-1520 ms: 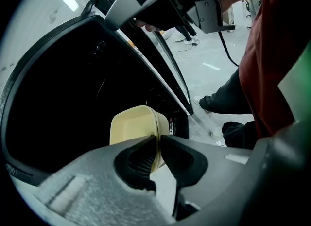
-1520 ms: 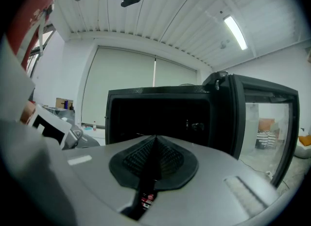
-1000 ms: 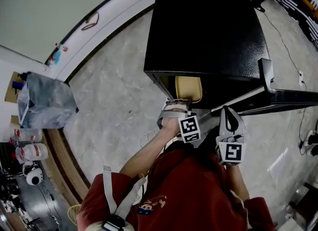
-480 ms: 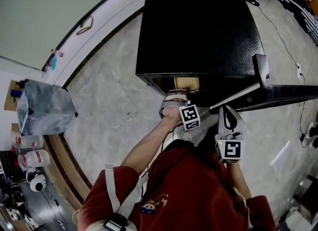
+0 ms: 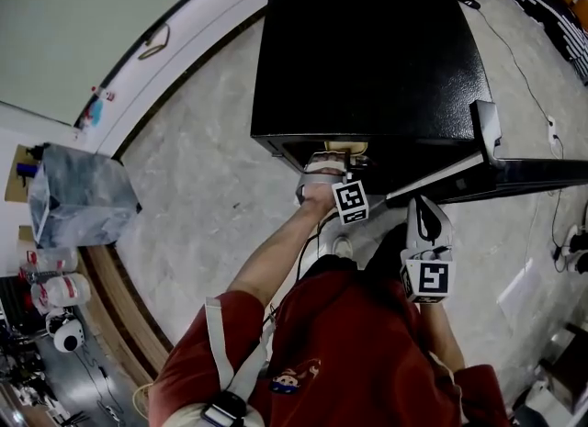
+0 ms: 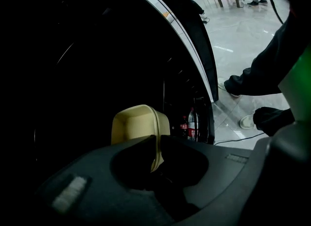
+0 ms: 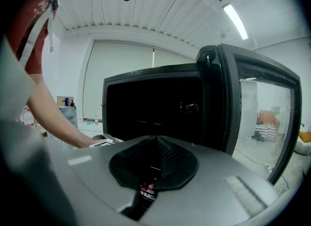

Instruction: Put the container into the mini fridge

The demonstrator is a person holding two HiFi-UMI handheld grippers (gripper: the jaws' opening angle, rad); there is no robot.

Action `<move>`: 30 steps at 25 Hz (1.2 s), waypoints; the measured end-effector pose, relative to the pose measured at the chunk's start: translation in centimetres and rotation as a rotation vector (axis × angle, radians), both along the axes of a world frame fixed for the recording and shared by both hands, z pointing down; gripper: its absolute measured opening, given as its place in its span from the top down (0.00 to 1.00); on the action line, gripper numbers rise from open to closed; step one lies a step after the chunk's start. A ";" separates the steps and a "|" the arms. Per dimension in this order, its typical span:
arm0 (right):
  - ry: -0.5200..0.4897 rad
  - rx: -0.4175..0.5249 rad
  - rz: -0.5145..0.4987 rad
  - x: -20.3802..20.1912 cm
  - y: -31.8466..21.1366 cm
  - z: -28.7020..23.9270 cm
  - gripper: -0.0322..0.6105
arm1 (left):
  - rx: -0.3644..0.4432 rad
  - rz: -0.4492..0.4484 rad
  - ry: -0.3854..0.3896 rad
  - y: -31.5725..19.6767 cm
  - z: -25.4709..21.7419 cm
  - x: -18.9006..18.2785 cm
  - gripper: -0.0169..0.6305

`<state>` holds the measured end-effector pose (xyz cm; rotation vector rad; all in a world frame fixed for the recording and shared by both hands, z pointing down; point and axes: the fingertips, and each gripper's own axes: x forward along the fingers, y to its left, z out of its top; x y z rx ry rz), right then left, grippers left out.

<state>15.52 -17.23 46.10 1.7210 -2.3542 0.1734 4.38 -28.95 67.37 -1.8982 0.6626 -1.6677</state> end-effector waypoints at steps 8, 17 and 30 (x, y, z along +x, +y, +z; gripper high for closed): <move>0.020 0.015 -0.013 0.1 0.3 0.3 0.95 | 0.036 0.003 0.003 -2.5 -0.1 0.4 0.89; 0.027 0.029 0.000 0.8 0.7 -0.3 0.95 | 0.077 0.007 0.001 -4.1 -0.2 0.8 0.89; 0.031 0.018 0.007 1.2 0.8 0.0 0.95 | 0.117 0.000 -0.003 -4.8 -0.2 0.8 0.88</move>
